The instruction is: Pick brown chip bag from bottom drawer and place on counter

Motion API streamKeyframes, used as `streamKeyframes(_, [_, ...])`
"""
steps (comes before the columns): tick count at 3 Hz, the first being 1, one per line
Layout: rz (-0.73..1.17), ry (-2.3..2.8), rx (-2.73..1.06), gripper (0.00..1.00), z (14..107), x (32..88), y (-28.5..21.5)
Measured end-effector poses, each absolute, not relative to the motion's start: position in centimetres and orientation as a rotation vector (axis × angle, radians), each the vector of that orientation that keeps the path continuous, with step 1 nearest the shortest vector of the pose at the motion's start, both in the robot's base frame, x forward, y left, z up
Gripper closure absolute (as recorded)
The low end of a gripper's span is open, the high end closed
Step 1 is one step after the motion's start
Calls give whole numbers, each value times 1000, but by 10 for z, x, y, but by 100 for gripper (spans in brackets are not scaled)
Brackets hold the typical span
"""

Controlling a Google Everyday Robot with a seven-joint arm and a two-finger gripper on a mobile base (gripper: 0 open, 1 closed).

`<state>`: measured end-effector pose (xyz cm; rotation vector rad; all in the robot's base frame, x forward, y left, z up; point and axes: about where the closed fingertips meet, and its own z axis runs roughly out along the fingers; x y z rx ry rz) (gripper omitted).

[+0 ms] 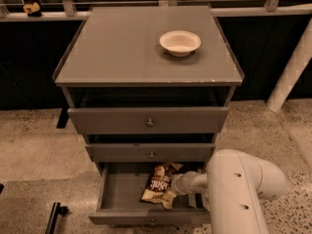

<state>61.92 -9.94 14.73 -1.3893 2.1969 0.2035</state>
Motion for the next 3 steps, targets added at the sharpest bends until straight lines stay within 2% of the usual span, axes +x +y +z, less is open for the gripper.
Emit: streamKeyframes(3, [155, 2225, -1478, 100, 172, 602, -101])
